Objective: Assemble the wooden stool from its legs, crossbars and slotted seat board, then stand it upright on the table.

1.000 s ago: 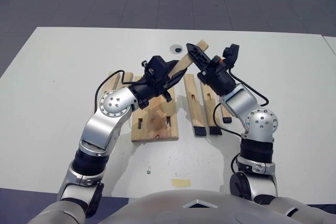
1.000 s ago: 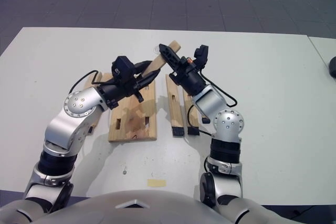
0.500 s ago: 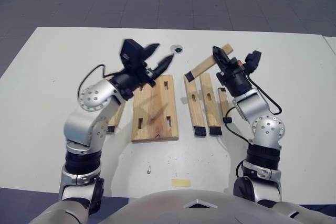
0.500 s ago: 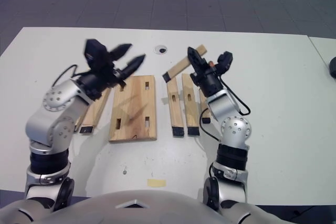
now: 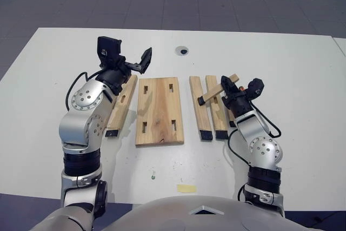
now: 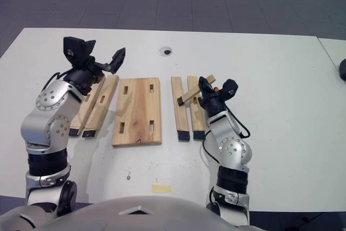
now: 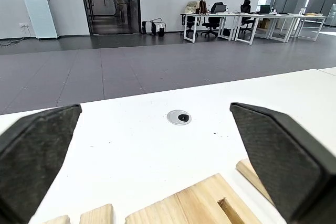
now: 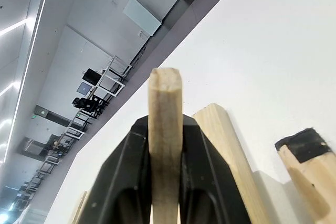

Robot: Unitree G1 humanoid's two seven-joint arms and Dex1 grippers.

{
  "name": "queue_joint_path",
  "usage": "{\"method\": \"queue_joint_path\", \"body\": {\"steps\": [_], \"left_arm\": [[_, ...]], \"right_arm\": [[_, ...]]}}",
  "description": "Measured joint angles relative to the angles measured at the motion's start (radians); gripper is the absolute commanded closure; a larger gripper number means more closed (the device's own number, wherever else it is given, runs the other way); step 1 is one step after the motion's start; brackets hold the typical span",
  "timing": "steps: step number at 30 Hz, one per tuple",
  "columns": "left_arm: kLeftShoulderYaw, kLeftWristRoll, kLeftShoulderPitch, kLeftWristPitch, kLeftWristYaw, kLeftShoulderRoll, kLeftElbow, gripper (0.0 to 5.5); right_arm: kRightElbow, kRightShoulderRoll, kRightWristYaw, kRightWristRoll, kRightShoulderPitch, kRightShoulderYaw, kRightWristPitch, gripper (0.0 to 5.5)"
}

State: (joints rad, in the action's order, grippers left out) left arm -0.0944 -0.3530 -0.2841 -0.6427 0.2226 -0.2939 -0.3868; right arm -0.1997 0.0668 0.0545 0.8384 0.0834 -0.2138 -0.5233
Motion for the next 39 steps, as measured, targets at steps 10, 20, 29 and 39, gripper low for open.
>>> {"method": "queue_joint_path", "body": {"steps": [10,20,29,39], "left_arm": [[0.024,0.036,0.001,0.000,0.008,-0.011,-0.009,0.10],[0.048,0.041,-0.053,-0.037,0.028,-0.048,-0.093,0.10],[0.069,0.076,-0.080,-0.037,0.033,-0.073,-0.099,0.10],[0.083,0.093,-0.056,-0.029,0.036,-0.072,-0.098,0.10]], "right_arm": [[-0.041,-0.011,0.026,-0.192,-0.005,0.079,0.071,5.09],[-0.086,-0.087,0.095,-0.447,0.033,0.170,0.059,5.09],[0.056,-0.199,-0.137,-0.585,0.005,0.245,0.301,5.09],[0.133,-0.144,-0.221,-0.534,-0.026,0.186,0.457,5.09]]}}
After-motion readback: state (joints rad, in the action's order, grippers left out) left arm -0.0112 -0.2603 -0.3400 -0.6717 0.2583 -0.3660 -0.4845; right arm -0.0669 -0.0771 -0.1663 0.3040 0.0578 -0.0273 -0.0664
